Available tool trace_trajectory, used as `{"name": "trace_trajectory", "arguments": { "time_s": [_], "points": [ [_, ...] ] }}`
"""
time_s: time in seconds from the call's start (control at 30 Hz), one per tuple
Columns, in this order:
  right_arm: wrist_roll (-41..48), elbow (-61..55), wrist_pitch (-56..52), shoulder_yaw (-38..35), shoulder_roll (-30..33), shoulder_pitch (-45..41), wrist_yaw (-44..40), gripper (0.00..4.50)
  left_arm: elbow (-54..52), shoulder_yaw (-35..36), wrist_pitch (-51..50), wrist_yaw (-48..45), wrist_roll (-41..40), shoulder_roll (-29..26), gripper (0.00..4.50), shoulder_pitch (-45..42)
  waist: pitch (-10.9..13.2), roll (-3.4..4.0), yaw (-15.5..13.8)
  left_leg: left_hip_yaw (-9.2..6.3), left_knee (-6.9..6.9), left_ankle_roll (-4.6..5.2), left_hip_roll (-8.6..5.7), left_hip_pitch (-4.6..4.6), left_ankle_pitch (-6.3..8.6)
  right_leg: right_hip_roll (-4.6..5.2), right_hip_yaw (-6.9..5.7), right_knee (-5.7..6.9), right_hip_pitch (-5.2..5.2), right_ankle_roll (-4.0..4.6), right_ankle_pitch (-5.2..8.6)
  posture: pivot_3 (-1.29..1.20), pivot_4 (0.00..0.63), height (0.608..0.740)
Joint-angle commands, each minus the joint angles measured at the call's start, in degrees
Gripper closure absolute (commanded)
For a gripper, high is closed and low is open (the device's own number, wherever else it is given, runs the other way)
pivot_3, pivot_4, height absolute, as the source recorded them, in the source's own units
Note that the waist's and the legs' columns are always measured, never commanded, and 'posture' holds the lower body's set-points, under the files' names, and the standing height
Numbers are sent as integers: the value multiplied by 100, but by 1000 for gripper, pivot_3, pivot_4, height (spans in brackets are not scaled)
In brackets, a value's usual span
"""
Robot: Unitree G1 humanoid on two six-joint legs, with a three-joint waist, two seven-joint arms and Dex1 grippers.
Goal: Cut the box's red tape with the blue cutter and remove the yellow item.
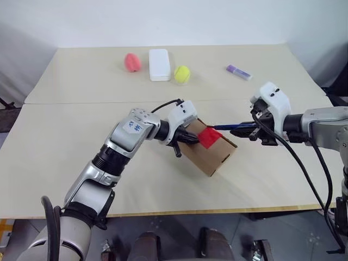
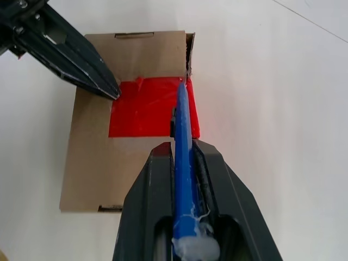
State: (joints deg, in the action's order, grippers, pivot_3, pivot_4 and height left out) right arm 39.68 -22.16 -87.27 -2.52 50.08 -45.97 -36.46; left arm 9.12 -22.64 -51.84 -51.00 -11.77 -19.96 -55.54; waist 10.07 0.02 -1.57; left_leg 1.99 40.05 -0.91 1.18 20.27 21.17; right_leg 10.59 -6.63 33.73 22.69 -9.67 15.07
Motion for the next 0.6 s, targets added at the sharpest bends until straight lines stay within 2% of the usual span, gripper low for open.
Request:
{"name": "trace_trajectory", "arguments": {
  "time_s": [0.03,0.6],
  "points": [
    [-96,143,102,122,-55,-83,75,4372,266,-300,-217,180,272,41,4500,158,0,0,-1,0,1,0,0,0,0,0,0,0,0,0,0,0,150,740],
    [215,104,-174,146,720,-312,-373,4372,364,-161,-312,305,272,100,4500,155,0,-1,-20,-3,2,3,-2,6,1,0,1,-12,-2,0,-1,0,150,740]
  ]
}}
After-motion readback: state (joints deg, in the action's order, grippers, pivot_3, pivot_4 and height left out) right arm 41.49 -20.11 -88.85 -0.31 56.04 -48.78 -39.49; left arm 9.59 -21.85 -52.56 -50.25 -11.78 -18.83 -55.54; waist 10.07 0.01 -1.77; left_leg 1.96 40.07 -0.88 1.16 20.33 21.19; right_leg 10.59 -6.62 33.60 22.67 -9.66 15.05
